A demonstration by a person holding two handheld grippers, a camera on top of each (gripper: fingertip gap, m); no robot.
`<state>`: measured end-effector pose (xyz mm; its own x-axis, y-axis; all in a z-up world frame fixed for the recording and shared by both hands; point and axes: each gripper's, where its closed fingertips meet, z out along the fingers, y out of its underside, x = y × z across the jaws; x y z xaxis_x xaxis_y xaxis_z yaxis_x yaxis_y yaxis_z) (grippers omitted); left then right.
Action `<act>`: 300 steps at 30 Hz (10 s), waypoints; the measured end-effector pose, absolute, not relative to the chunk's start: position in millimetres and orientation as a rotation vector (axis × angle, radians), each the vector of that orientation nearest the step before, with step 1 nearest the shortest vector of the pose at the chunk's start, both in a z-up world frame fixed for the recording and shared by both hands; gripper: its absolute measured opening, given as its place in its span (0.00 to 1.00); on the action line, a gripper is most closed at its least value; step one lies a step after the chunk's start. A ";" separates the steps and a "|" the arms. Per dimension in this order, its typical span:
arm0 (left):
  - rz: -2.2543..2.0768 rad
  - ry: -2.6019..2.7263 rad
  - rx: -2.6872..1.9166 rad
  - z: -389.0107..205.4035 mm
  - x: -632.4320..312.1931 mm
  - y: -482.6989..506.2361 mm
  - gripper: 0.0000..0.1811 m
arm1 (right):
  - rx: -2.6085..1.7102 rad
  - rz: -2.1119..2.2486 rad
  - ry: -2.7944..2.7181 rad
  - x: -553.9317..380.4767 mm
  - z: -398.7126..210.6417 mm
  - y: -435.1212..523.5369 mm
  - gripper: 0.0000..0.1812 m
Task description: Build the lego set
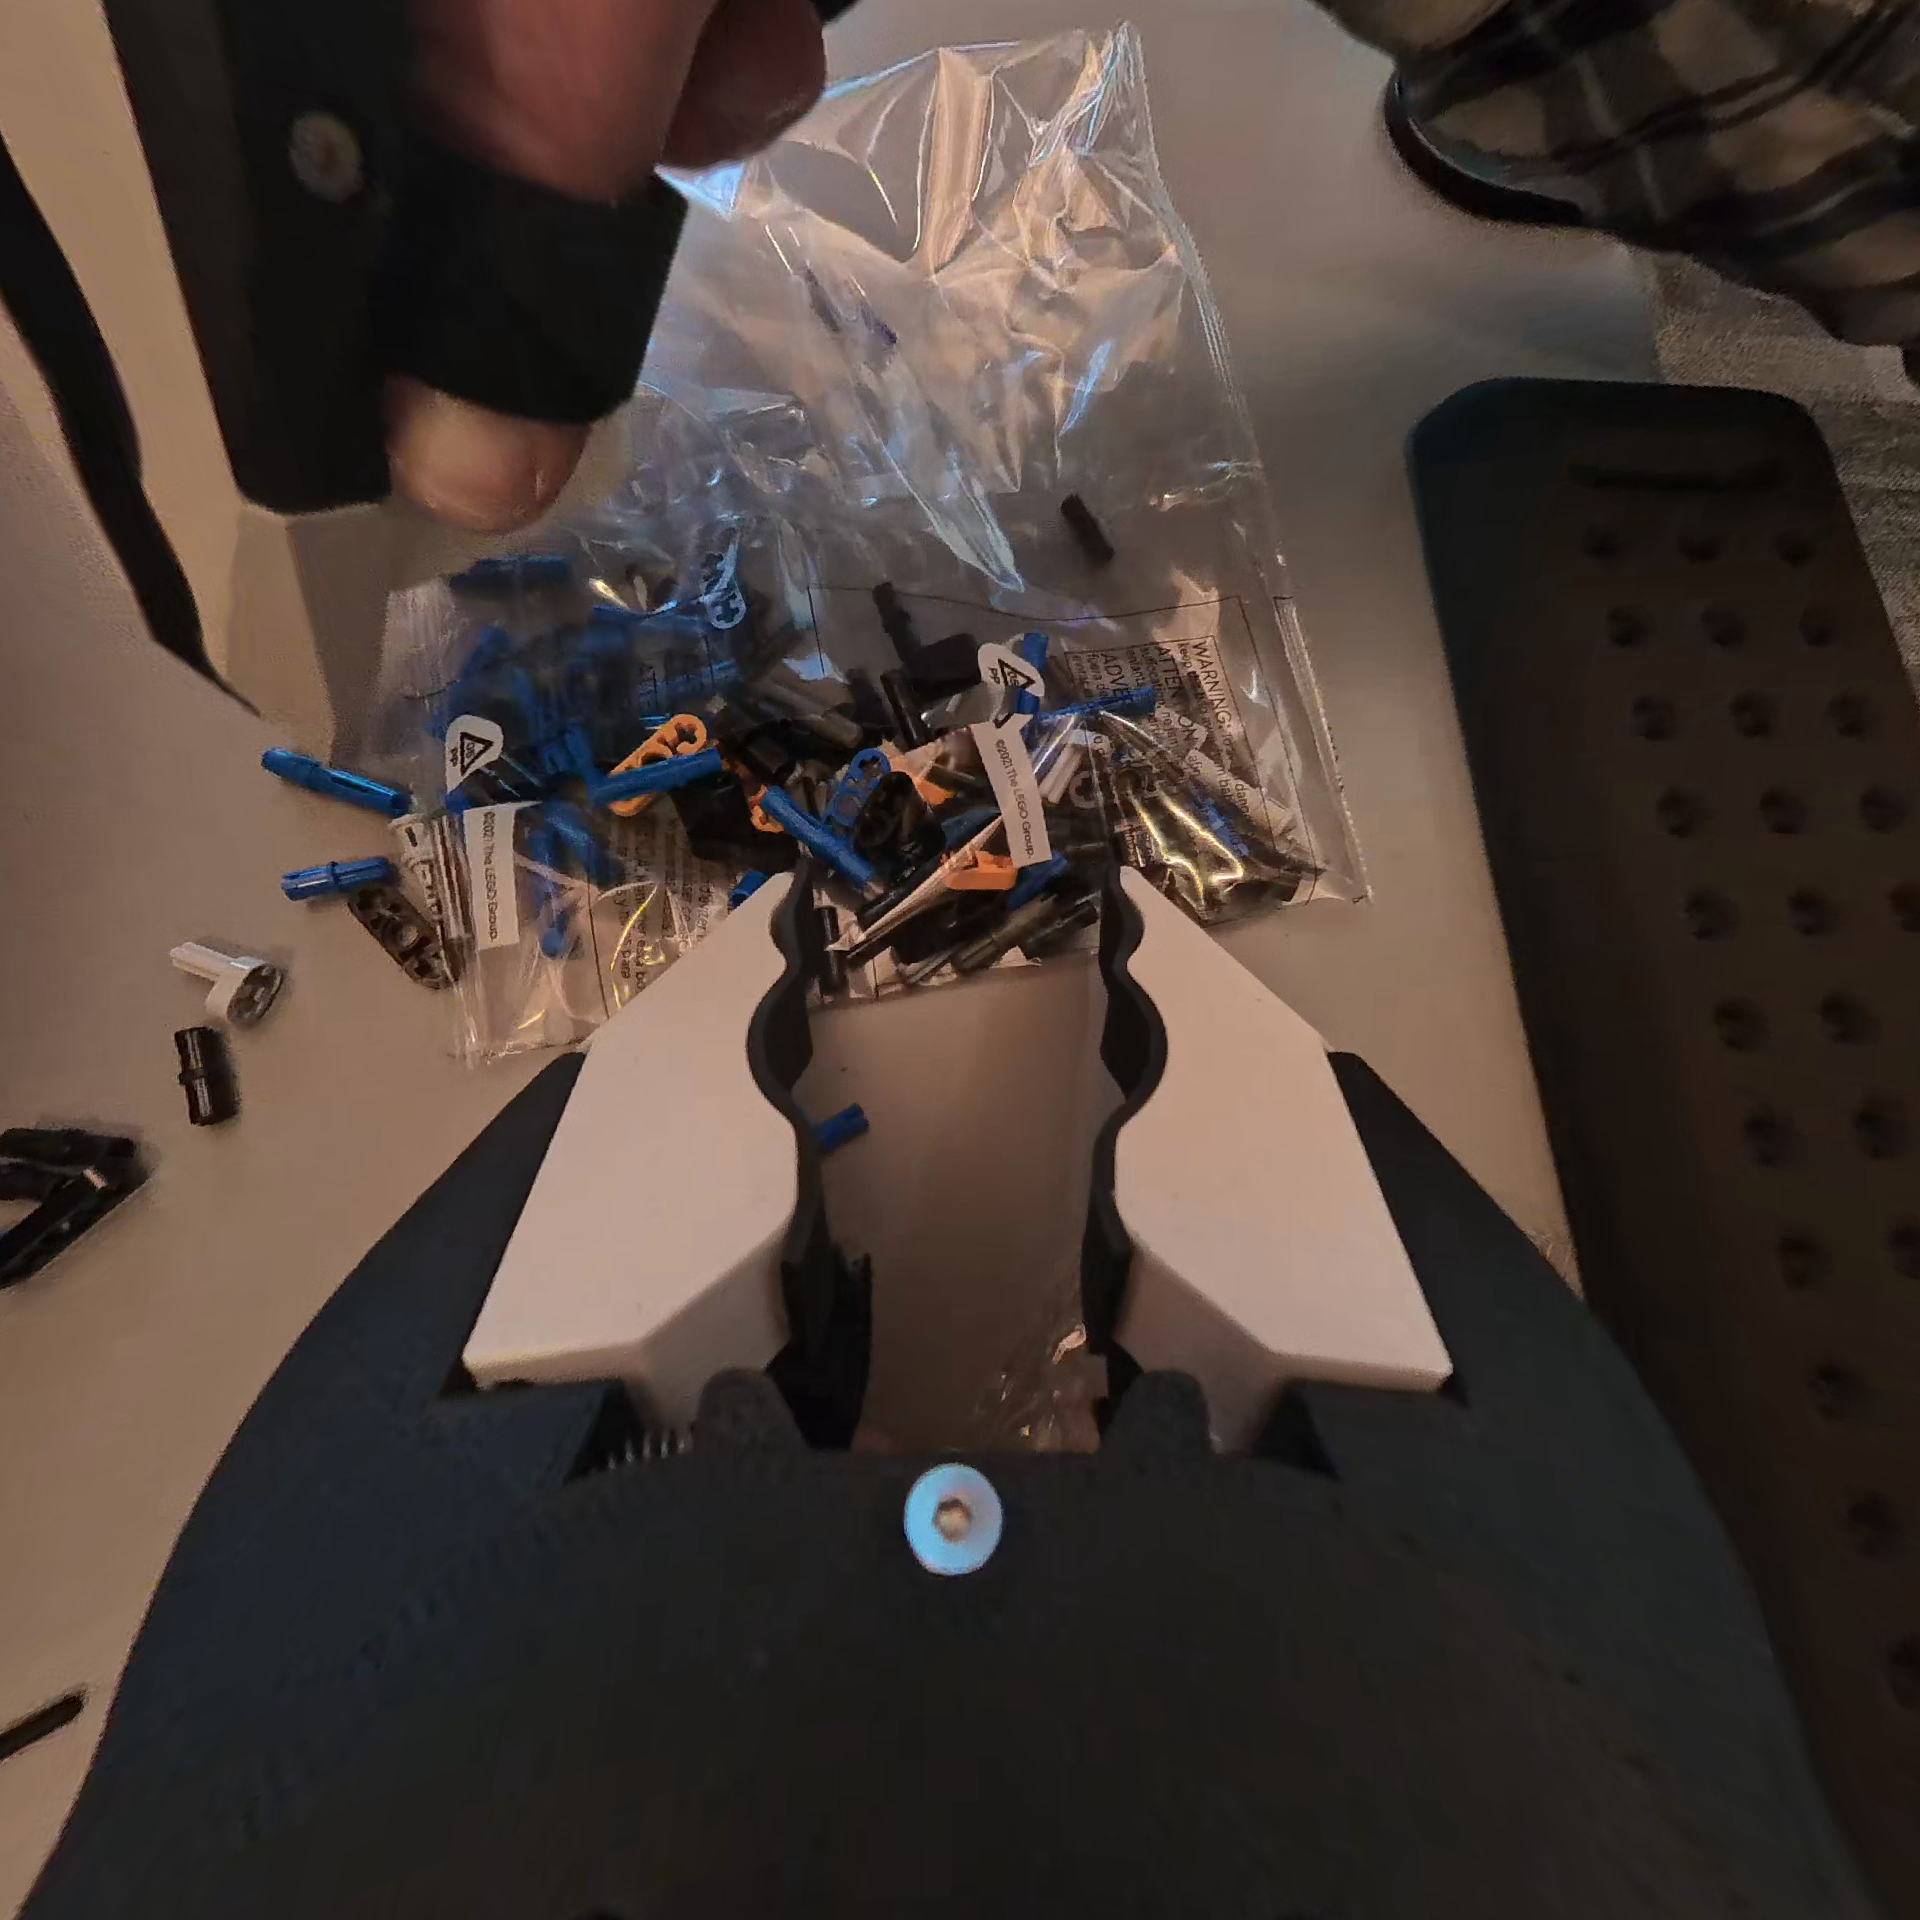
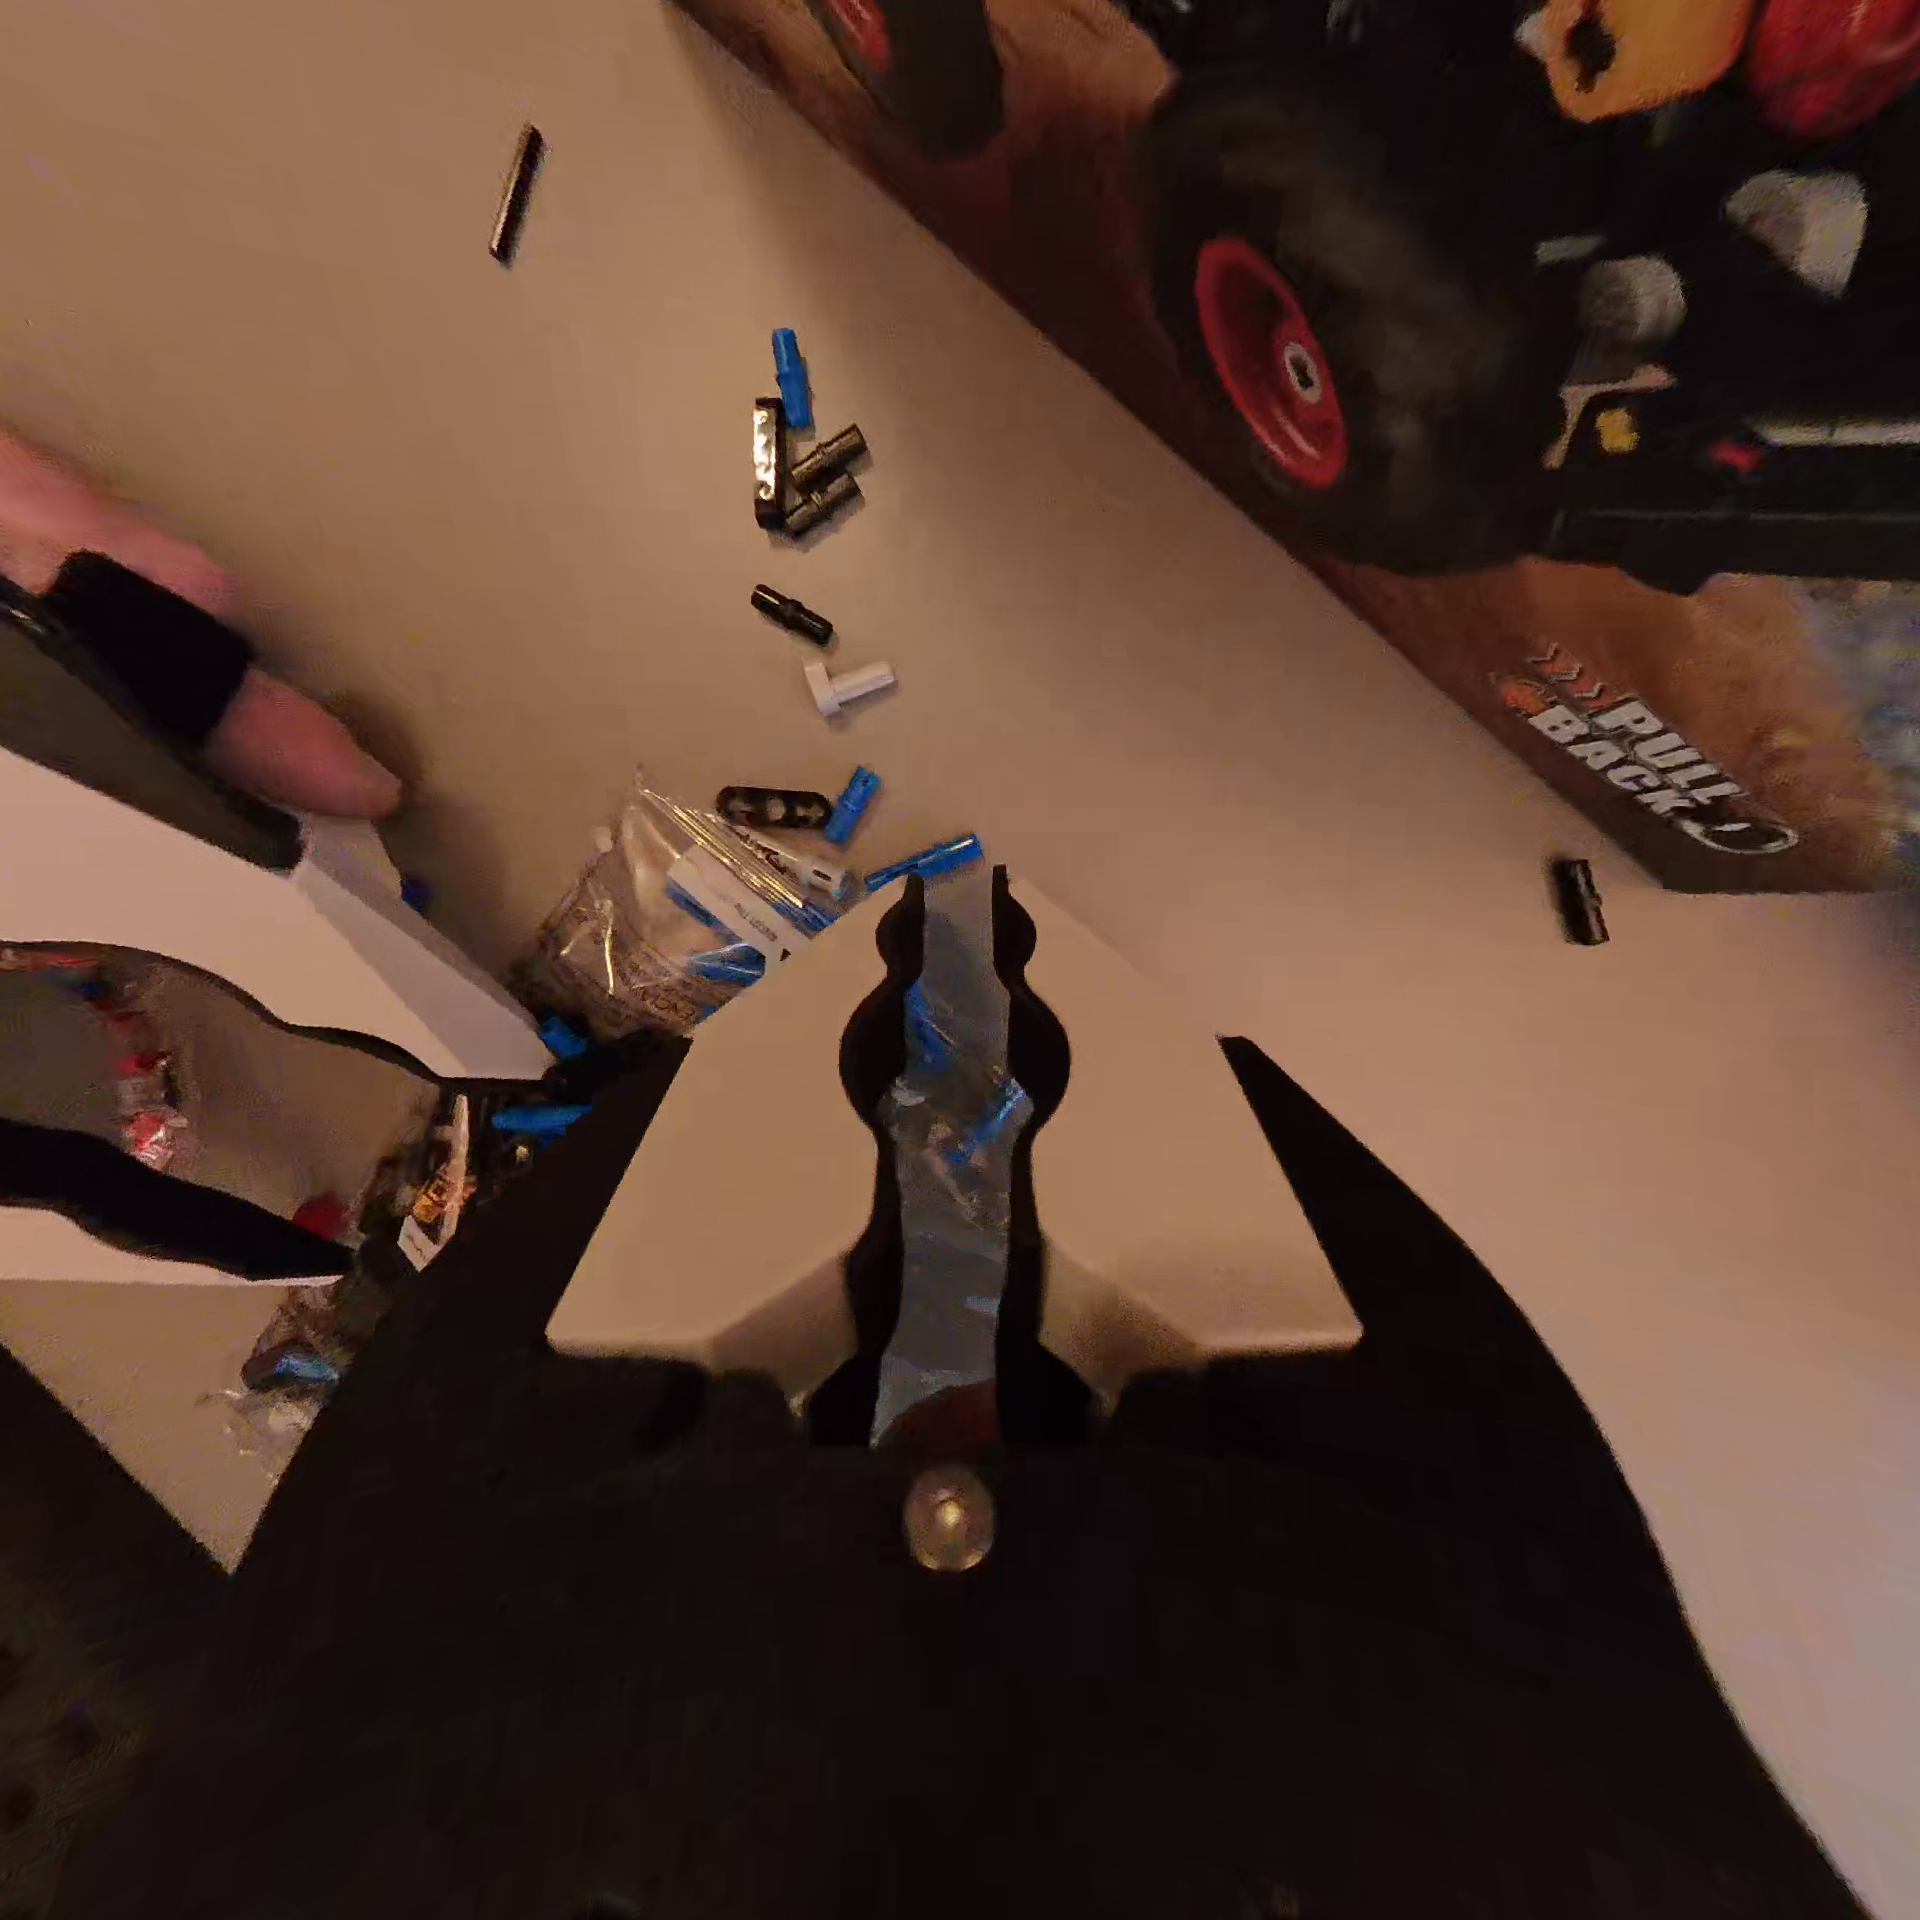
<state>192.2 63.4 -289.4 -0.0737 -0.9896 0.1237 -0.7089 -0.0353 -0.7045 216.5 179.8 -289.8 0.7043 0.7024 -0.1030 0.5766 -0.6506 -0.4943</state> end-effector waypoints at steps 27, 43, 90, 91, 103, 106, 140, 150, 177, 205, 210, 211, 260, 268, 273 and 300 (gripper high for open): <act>-0.702 1.659 -1.745 -248.1 129.5 110.1 0.28 | -2.262 0.573 -0.937 195.7 -263.5 181.2 0.01; -0.331 1.613 -1.453 -223.0 104.7 139.3 0.24 | -2.127 0.733 -1.049 172.3 -214.7 145.4 0.01; 0.126 1.169 -1.740 -113.6 -175.2 191.5 0.29 | -1.868 0.498 -1.003 191.1 -186.8 79.2 0.13; 0.158 1.134 -1.753 -107.2 -194.5 195.5 0.28 | -1.850 0.508 -1.002 183.3 -185.6 79.4 0.12; 0.252 0.951 -1.999 -112.7 -354.7 241.6 0.29 | -1.779 0.603 -1.052 123.7 -200.8 76.1 0.11; 0.116 1.129 -2.101 -147.8 -348.4 228.7 0.36 | -1.792 0.597 -1.049 120.5 -207.5 78.5 0.10; 0.144 0.978 -1.988 -35.8 -346.0 258.1 0.00 | -1.617 0.612 -1.205 33.3 -137.2 88.3 0.15; 0.064 1.083 -1.911 29.9 -270.4 221.8 0.00 | -1.379 0.561 -1.243 -81.6 -60.4 122.8 0.38; -0.709 1.115 -1.556 6.0 -147.2 154.5 0.37 | -1.455 1.316 -0.867 -49.3 -43.7 141.2 0.00; -0.191 1.418 -1.861 -90.7 -155.8 138.6 0.00 | -1.368 0.699 -1.042 -37.6 -37.2 100.9 0.36; -0.200 1.512 -1.835 -94.4 -122.5 130.6 0.00 | -1.406 0.386 -1.252 -84.5 -59.3 119.7 0.36; -0.206 1.518 -1.829 -94.8 -117.9 131.2 0.00 | -1.418 0.393 -1.257 -87.4 -62.2 125.9 0.17; 0.010 1.375 -1.726 -163.5 -66.2 168.2 0.01 | -1.669 0.255 -1.457 -46.6 -152.6 181.5 0.00; -0.150 1.231 -1.707 -168.7 -62.4 165.5 0.32 | -1.574 0.608 -1.319 -21.4 -133.4 157.8 0.00; -0.305 1.242 -1.654 -180.9 -48.5 152.9 0.05 | -1.575 0.719 -1.277 -12.9 -138.6 149.3 0.00; -0.473 1.309 -1.513 -167.1 -54.1 146.2 0.00 | -1.538 0.357 -1.632 -49.1 -134.3 151.9 0.15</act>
<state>-54.1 146.2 -167.1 0.3281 -0.8906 -0.3148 -0.4830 0.1282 -0.8662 -49.1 151.9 -134.3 0.1096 0.9208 0.3744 0.6801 0.2052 -0.7038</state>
